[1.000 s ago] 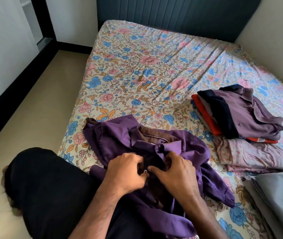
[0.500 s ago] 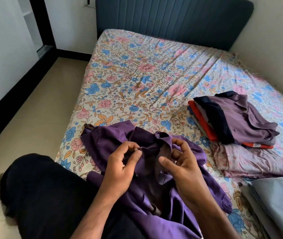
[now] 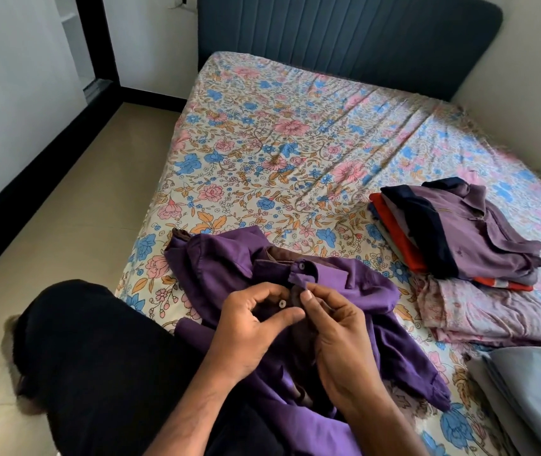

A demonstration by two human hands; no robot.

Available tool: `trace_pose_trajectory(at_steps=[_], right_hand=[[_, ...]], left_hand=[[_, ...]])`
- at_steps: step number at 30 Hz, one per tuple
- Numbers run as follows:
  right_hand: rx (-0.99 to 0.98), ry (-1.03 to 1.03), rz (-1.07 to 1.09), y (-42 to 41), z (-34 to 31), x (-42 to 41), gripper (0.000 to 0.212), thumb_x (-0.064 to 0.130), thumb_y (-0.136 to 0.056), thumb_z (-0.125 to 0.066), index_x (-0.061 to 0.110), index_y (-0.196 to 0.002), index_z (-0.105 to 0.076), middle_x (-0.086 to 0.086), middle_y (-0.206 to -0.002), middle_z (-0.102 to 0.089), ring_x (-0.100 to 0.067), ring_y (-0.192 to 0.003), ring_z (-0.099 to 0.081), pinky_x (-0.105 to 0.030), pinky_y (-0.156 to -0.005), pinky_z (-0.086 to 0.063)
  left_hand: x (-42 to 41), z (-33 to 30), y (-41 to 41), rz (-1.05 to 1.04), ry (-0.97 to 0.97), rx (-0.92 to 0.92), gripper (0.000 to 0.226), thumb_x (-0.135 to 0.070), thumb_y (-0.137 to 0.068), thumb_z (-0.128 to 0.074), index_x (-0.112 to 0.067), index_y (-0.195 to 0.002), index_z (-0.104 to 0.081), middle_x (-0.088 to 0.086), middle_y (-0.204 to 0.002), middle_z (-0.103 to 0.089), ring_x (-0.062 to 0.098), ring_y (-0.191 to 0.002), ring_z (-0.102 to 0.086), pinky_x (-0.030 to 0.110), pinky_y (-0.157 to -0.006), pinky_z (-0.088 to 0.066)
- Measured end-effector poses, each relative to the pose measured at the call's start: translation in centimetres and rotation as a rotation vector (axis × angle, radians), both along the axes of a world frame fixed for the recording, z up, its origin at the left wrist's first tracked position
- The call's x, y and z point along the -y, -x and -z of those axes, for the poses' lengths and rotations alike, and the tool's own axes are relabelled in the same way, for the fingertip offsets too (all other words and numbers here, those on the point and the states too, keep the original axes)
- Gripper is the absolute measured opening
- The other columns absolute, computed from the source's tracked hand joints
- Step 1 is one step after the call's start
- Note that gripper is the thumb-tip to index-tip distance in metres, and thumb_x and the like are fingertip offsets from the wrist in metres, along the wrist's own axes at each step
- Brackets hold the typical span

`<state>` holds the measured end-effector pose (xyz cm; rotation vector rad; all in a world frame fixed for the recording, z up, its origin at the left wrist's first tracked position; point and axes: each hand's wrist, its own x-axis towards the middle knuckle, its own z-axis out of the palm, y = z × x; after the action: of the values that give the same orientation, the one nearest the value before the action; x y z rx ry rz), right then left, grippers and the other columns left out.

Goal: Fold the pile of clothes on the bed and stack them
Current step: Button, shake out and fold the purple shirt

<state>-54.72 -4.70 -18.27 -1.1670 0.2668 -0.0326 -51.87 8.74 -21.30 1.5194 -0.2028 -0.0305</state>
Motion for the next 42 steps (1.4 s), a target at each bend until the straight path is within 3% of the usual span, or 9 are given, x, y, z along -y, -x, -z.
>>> trace_pose_trajectory(at_steps=[6, 9, 16, 22, 29, 32, 35, 40, 42], right_hand=[[0.093, 0.676, 0.186, 0.0, 0.7, 0.1, 0.024, 0.017, -0.078, -0.088, 0.02, -0.089, -0.067, -0.008, -0.069, -0.067, -0.032, -0.059, -0.062, -0.046, -0.056, -0.054], [0.124, 0.882, 0.264, -0.1, 1.1, 0.6, 0.018, 0.018, -0.081, -0.085, 0.023, -0.075, -0.069, 0.005, -0.065, -0.066, -0.013, -0.057, -0.06, -0.038, -0.058, -0.053], [0.143, 0.881, 0.312, -0.5, 1.2, 2.3, 0.017, 0.013, -0.089, -0.077, 0.029, -0.085, -0.072, 0.005, -0.064, -0.068, -0.013, -0.052, -0.059, -0.037, -0.052, -0.052], [0.113, 0.754, 0.098, -6.6, -2.8, 3.6, 0.013, 0.011, -0.087, -0.077, 0.023, -0.081, -0.078, -0.001, -0.074, -0.074, -0.02, -0.071, -0.07, -0.041, -0.067, -0.058], [0.676, 0.6, 0.527, -13.2, -13.2, 0.0, 0.005, 0.01, -0.091, -0.074, 0.015, -0.09, -0.073, 0.008, -0.076, -0.069, -0.003, -0.069, -0.063, -0.02, -0.065, -0.049], [0.587, 0.782, 0.407, -13.2, -9.7, -1.6, 0.014, 0.01, -0.088, -0.076, 0.023, -0.085, -0.072, 0.015, -0.068, -0.069, 0.004, -0.062, -0.061, -0.019, -0.063, -0.049], [0.344, 0.96, 0.204, -12.4, -2.3, -1.2, 0.007, 0.02, -0.084, -0.078, 0.024, -0.081, -0.075, 0.013, -0.074, -0.074, -0.002, -0.069, -0.068, -0.035, -0.07, -0.057], [0.194, 0.967, 0.149, -8.4, 3.0, -0.1, 0.017, 0.017, -0.084, -0.083, 0.028, -0.078, -0.071, 0.009, -0.075, -0.071, -0.003, -0.07, -0.066, -0.017, -0.067, -0.048], [0.19, 0.896, 0.148, -7.6, 3.3, -0.1, 0.014, 0.017, -0.084, -0.082, 0.025, -0.079, -0.072, 0.006, -0.072, -0.07, -0.011, -0.067, -0.065, -0.024, -0.064, -0.05]], left_hand=[[-0.1, 0.3, -0.1, 0.049, 0.001, 0.011, 0.017, -0.007, -0.081, -0.082, -0.023, -0.087, -0.077, -0.003, -0.084, -0.076, 0.006, -0.079, -0.07, 0.02, -0.075, -0.053], [-0.3, 0.9, -0.1, 0.068, -0.045, -0.035, 0.027, 0.0, -0.077, -0.083, -0.02, -0.095, -0.077, -0.001, -0.088, -0.077, 0.013, -0.086, -0.072, 0.023, -0.082, -0.055], [-0.7, 1.8, -0.4, 0.035, -0.109, -0.155, 0.022, 0.0, -0.082, -0.079, -0.016, -0.096, -0.075, -0.002, -0.082, -0.078, 0.006, -0.079, -0.071, 0.026, -0.081, -0.054], [-1.0, 0.0, -5.2, -0.075, -0.088, -0.08, 0.017, 0.005, -0.08, -0.078, -0.012, -0.079, -0.075, -0.004, -0.074, -0.075, 0.004, -0.071, -0.068, 0.022, -0.074, -0.05], [-2.9, -12.1, -11.6, -0.758, -0.045, 0.613, 0.01, -0.005, -0.086, -0.075, -0.012, -0.093, -0.074, -0.007, -0.09, -0.072, 0.009, -0.083, -0.067, 0.02, -0.078, -0.048], [-1.5, -9.9, -10.3, -0.786, -0.21, 0.741, 0.013, -0.004, -0.085, -0.074, -0.012, -0.095, -0.076, -0.011, -0.093, -0.067, 0.015, -0.087, -0.062, 0.027, -0.082, -0.047], [-0.1, -2.3, -8.2, -0.693, -0.283, 0.585, 0.018, -0.007, -0.08, -0.074, -0.018, -0.094, -0.078, -0.014, -0.091, -0.069, 0.011, -0.088, -0.064, 0.035, -0.084, -0.052], [0.2, 2.4, -6.2, -0.606, -0.179, 0.275, 0.029, -0.002, -0.073, -0.086, -0.026, -0.084, -0.076, -0.014, -0.083, -0.071, 0.004, -0.081, -0.067, 0.025, -0.08, -0.053], [0.1, 2.1, -6.0, -0.552, -0.175, 0.293, 0.026, -0.004, -0.073, -0.087, -0.026, -0.082, -0.077, -0.016, -0.089, -0.072, 0.005, -0.083, -0.067, 0.02, -0.082, -0.051]])
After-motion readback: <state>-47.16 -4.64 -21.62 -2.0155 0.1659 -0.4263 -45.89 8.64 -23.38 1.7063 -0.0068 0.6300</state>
